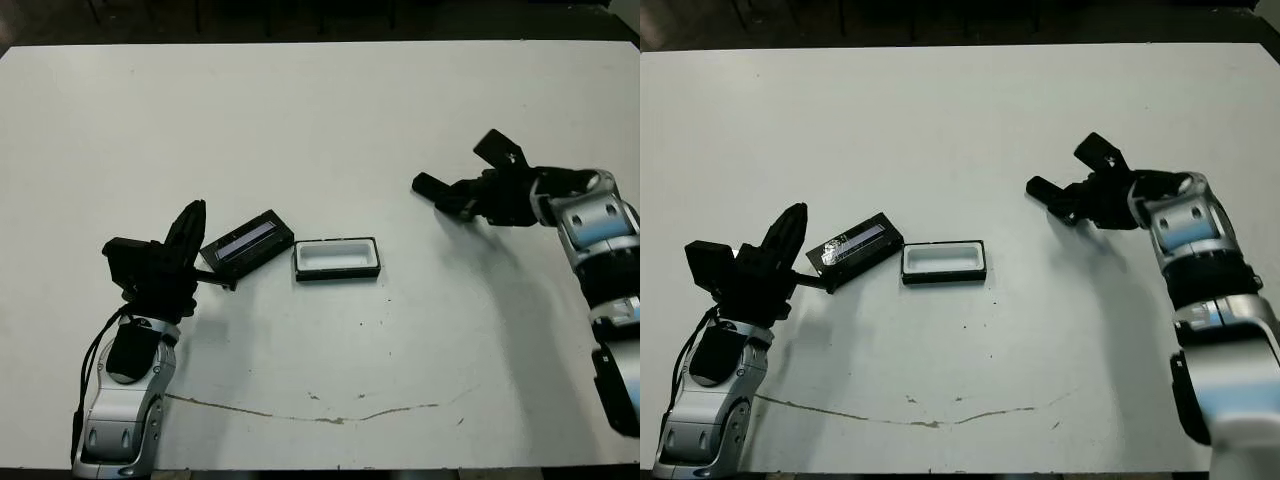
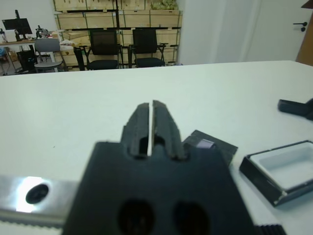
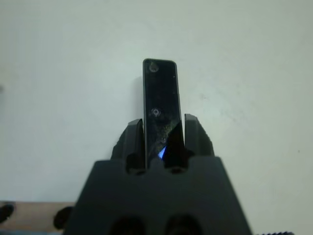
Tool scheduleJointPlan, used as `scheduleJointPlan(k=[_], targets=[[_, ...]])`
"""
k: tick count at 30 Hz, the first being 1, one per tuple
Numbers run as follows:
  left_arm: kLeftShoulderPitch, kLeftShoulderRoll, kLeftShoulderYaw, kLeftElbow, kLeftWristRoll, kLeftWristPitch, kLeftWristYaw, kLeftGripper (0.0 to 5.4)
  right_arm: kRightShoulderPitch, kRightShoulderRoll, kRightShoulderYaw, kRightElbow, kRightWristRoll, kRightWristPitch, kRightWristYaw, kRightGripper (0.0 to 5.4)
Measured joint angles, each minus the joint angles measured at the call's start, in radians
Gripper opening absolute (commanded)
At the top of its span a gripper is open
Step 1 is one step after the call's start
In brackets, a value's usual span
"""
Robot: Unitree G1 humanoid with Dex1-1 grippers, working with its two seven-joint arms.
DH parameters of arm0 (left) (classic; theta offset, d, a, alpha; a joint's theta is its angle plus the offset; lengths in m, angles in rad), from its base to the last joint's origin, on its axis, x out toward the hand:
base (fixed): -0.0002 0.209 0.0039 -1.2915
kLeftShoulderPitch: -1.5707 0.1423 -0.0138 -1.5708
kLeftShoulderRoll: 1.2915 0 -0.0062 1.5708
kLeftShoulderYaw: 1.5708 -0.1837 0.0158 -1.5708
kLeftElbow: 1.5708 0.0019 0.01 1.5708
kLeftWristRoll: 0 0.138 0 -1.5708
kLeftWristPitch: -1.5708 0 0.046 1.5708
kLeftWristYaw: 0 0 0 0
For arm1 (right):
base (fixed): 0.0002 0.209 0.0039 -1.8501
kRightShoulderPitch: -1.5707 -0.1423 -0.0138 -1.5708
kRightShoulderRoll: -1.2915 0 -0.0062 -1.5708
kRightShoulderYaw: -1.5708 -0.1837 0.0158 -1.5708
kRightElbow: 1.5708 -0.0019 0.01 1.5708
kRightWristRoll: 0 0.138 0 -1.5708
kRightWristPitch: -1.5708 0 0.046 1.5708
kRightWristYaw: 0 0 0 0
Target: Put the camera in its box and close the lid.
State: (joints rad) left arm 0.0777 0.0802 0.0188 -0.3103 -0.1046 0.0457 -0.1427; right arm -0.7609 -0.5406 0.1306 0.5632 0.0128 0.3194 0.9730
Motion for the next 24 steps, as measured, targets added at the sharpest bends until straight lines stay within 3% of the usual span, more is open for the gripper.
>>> scheduleJointPlan(k=[4,10,16,24], targets=[[0.001,0.000,0.000,-0.001,0.000,0.000,0.000,0.00,-0.025,-0.037,-0.047,-0.134,0.090,0.030,0.083,0.67],[0.005,0.000,-0.003,-0.003,0.006,-0.001,0.001,0.00,-0.096,-0.063,-0.020,-0.320,0.171,0.182,0.205,0.67],[0.011,-0.002,-0.010,-0.009,0.008,-0.004,0.001,0.00,-0.142,-0.096,0.150,-0.460,0.095,0.161,0.300,0.66],[0.025,-0.004,-0.016,-0.018,0.008,-0.005,0.005,0.00,-0.177,-0.068,0.350,-0.563,0.019,0.166,0.384,0.66]])
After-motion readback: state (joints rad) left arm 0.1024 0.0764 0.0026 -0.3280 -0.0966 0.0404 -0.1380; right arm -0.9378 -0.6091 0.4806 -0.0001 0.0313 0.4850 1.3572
